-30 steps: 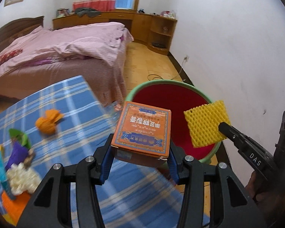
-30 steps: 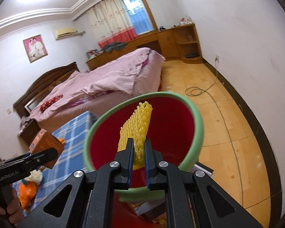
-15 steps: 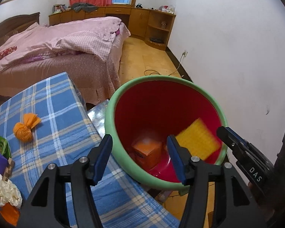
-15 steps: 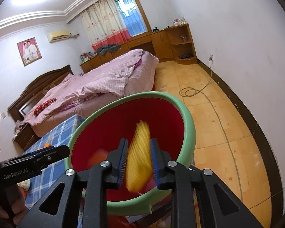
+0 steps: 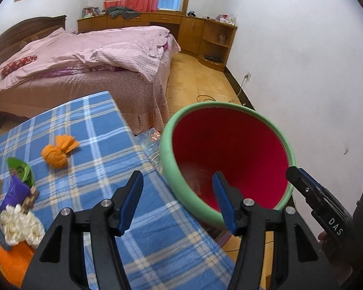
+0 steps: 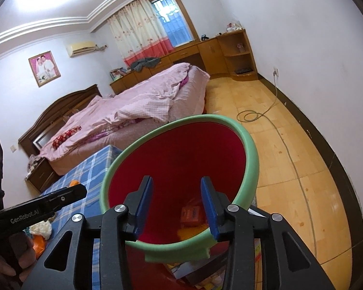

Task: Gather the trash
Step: 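Move both open tools back over the bedspread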

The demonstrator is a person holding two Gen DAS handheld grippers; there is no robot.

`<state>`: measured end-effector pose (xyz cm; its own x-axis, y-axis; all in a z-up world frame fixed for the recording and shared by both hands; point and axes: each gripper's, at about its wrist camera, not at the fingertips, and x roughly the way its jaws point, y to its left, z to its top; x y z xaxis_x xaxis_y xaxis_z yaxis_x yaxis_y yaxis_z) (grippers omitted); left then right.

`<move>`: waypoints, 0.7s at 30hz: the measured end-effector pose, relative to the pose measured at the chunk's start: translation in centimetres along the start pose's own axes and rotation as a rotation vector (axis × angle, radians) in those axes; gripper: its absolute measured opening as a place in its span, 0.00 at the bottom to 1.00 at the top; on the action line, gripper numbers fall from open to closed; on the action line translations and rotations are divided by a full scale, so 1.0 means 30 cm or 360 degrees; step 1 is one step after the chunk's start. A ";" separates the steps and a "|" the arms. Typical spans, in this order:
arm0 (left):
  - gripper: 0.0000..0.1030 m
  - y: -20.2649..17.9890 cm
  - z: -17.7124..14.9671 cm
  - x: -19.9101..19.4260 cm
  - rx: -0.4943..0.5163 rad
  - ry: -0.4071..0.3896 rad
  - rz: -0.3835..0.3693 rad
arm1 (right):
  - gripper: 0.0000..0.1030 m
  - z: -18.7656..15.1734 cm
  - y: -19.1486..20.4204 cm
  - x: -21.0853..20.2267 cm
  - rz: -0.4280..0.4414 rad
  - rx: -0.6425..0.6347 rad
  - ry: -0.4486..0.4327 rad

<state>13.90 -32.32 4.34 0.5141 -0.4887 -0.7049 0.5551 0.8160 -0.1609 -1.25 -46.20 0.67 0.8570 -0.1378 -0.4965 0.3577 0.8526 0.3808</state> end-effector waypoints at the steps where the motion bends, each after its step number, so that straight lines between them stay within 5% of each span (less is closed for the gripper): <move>1: 0.58 0.006 -0.004 -0.012 -0.0008 -0.0001 0.0002 | 0.41 0.001 0.004 -0.005 0.0004 -0.0004 -0.0002; 21: 0.58 0.226 -0.170 -0.377 -0.0249 -0.0126 0.0197 | 0.42 -0.089 0.218 -0.165 0.0178 -0.0096 0.0099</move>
<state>8.52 -19.69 7.70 0.6252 -0.3993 -0.6706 0.3795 0.9063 -0.1859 -4.13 -38.60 3.54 0.8651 -0.0103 -0.5015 0.2366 0.8899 0.3900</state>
